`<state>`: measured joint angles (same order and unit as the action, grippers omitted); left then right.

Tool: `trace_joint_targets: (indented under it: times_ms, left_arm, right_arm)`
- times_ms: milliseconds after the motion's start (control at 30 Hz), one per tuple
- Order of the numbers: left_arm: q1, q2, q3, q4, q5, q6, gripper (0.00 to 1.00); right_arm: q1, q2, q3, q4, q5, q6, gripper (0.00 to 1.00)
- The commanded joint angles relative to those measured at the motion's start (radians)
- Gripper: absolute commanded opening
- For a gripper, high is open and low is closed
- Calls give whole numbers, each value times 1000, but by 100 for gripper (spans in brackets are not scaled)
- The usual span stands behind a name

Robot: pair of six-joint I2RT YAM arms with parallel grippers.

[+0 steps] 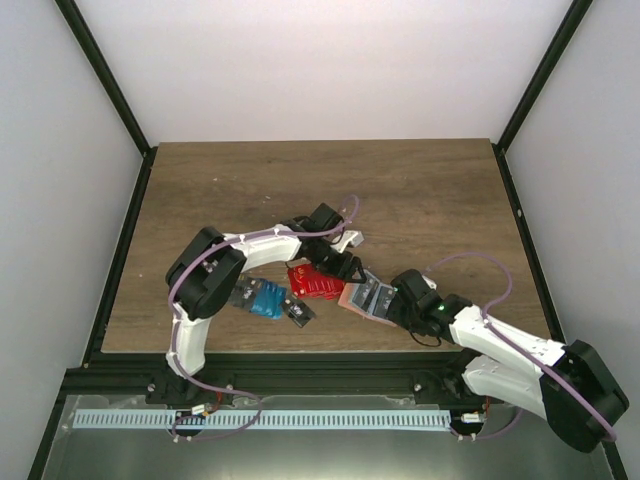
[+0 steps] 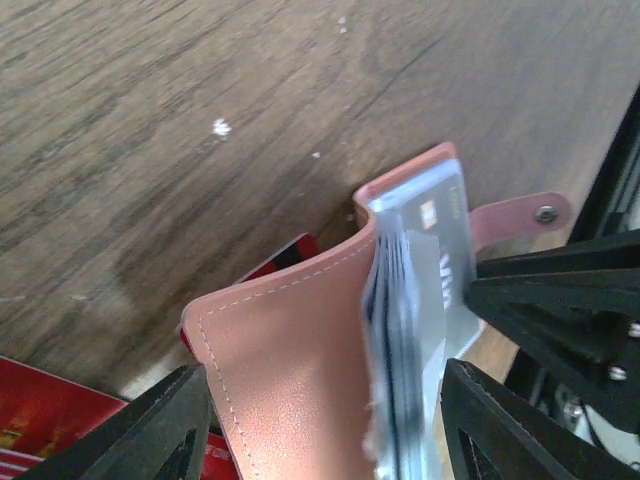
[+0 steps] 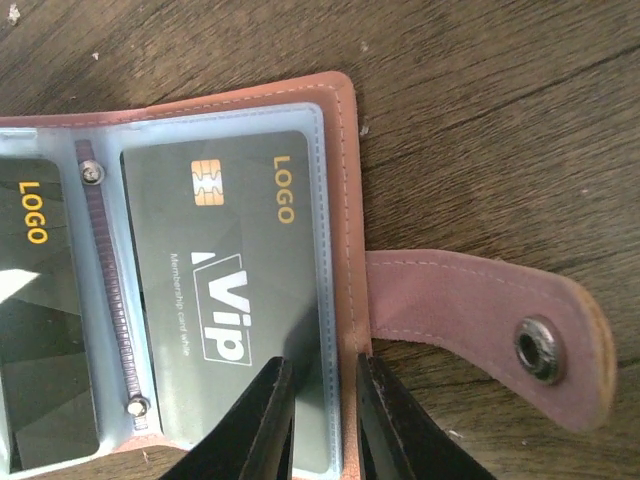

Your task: Put the credit cards into the card holder

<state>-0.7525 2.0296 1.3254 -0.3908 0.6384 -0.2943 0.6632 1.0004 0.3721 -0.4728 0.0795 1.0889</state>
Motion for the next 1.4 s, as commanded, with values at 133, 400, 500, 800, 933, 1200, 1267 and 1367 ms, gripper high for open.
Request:
trace_joint_targets:
  times_ms: [133,400,500,800,933,1200,1267,1367]
  left_arm:
    - [-20,-74,-17,54,100,-49,65]
    - [-41,-88,-24,81,101,-91,63]
    - [-64,-105,-50,137,99,-138,63]
    - [-123,-86,-84,251,94,-226,62]
    - [-138,-55,-84,274,93,-242,61]
    - [-163,-56,-70,279,52,-258,60]
    - [-167,-48,-64,280,49,-259,60]
    - [-176,-28,-57,290,55,-267,57]
  right_arm:
    - [-10,15,-23,48,4,-9,19]
    - [-10,9,-24,49,5,-9,19]
    - [-10,4,-24,48,6,-7,19]
    - [-11,-11,-17,31,6,-7,19]
    - [-11,-47,3,-19,21,-4,19]
    - [-11,-130,41,-125,37,-2,24]
    - [-11,-152,46,-145,41,4,26]
    - [-11,-184,57,-181,62,17,31]
